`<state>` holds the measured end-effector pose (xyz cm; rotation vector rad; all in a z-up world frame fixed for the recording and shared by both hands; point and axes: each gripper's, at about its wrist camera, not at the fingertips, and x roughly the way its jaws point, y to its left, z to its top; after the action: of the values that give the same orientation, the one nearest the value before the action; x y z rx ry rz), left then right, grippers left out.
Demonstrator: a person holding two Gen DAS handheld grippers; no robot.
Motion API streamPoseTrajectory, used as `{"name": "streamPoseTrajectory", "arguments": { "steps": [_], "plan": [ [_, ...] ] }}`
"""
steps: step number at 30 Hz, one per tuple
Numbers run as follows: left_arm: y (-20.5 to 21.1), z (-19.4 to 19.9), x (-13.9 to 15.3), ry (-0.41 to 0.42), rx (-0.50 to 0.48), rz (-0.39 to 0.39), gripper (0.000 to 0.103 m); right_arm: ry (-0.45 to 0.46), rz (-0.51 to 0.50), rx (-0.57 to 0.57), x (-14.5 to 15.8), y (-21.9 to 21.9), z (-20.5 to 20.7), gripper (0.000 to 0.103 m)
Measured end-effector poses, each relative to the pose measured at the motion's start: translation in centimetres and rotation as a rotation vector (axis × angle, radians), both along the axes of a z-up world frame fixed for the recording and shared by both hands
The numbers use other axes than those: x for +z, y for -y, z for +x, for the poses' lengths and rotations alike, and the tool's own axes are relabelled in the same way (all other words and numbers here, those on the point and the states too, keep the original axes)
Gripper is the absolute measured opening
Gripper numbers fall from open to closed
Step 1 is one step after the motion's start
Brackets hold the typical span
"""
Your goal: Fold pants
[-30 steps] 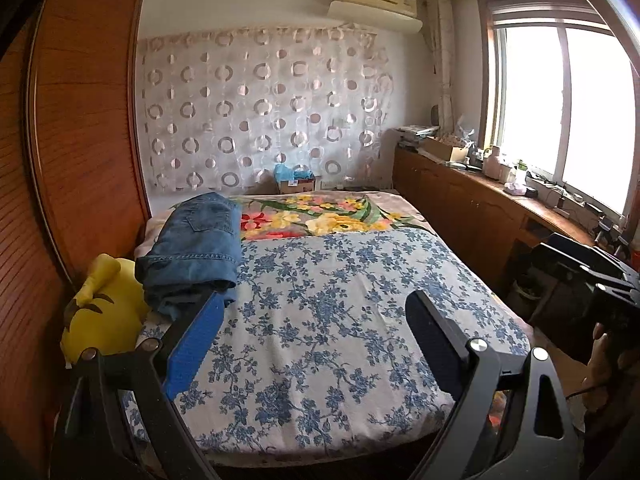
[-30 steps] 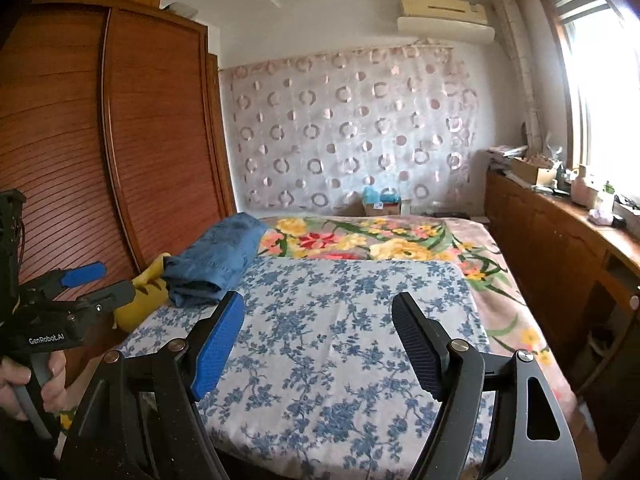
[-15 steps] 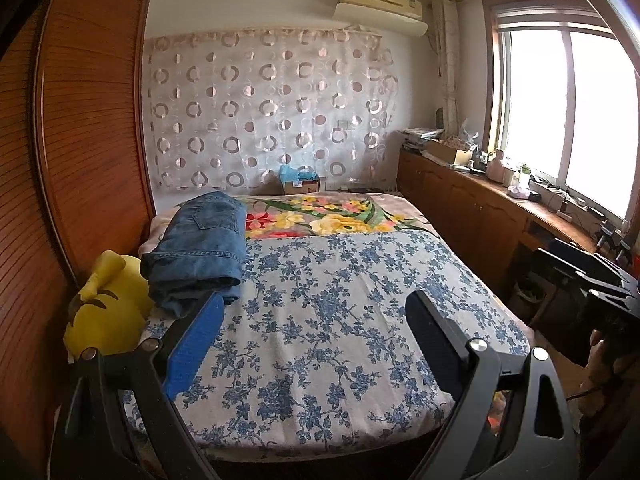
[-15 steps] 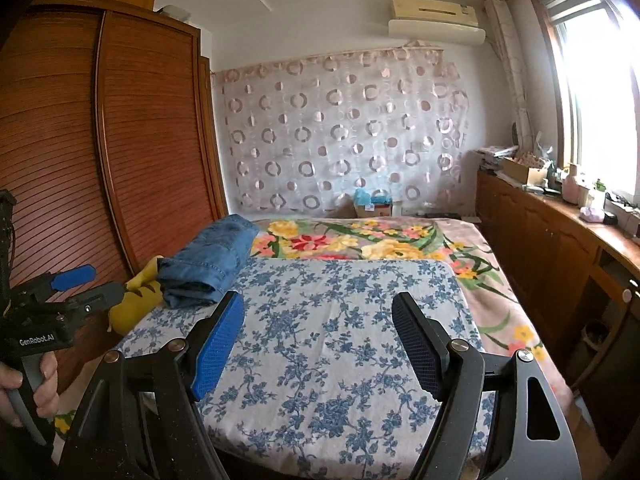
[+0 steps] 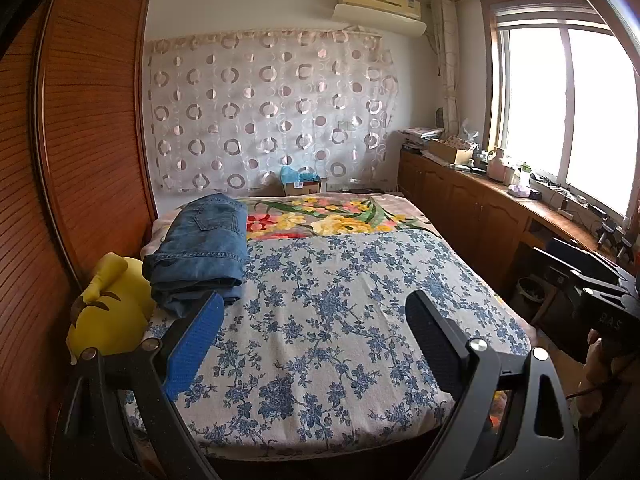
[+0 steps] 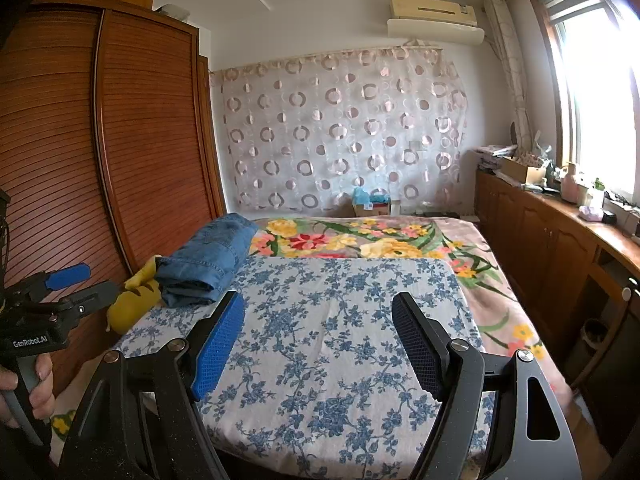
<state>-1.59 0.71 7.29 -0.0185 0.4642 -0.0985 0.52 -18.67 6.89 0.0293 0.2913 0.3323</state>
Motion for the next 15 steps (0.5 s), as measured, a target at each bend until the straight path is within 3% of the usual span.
{"name": "streamPoseTrajectory", "arguments": {
  "steps": [15],
  "plan": [
    [0.05,-0.05,-0.14,0.001,0.001,0.002,0.093,0.0,0.002,0.0,0.06,0.23,-0.04,0.078]
  ]
}}
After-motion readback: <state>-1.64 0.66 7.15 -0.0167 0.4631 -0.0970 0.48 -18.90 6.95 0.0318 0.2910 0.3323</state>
